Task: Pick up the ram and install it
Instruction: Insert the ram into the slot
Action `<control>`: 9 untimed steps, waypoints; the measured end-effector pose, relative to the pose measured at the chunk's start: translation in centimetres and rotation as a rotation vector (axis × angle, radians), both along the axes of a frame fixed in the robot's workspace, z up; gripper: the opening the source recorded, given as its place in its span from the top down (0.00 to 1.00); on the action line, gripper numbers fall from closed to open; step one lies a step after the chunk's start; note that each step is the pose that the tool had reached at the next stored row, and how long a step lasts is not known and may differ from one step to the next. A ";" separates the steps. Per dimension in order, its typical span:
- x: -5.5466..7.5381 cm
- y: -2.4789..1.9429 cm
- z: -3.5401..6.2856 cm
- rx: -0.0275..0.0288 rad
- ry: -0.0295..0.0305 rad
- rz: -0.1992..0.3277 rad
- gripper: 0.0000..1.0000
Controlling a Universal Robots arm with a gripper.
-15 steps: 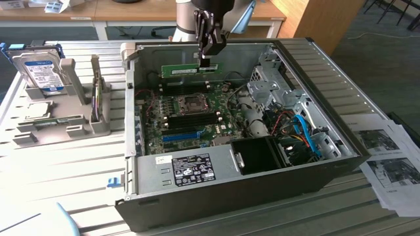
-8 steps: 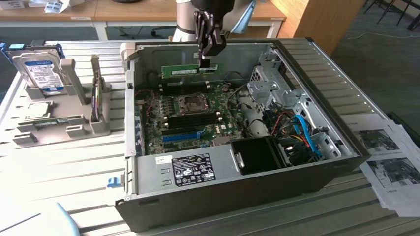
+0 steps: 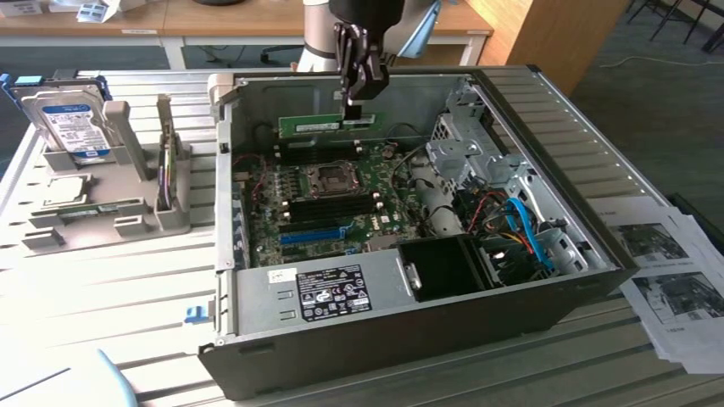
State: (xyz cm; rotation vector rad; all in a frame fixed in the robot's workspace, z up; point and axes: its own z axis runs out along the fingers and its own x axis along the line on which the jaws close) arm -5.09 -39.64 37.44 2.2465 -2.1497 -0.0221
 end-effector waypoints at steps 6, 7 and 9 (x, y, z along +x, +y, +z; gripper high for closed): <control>0.0 0.00 -0.39 -0.0003 0.0000 0.000 0.89; 0.0 0.00 -0.45 -0.0003 0.0000 0.000 0.89; 0.0 0.00 -0.58 -0.0003 0.0000 0.000 0.89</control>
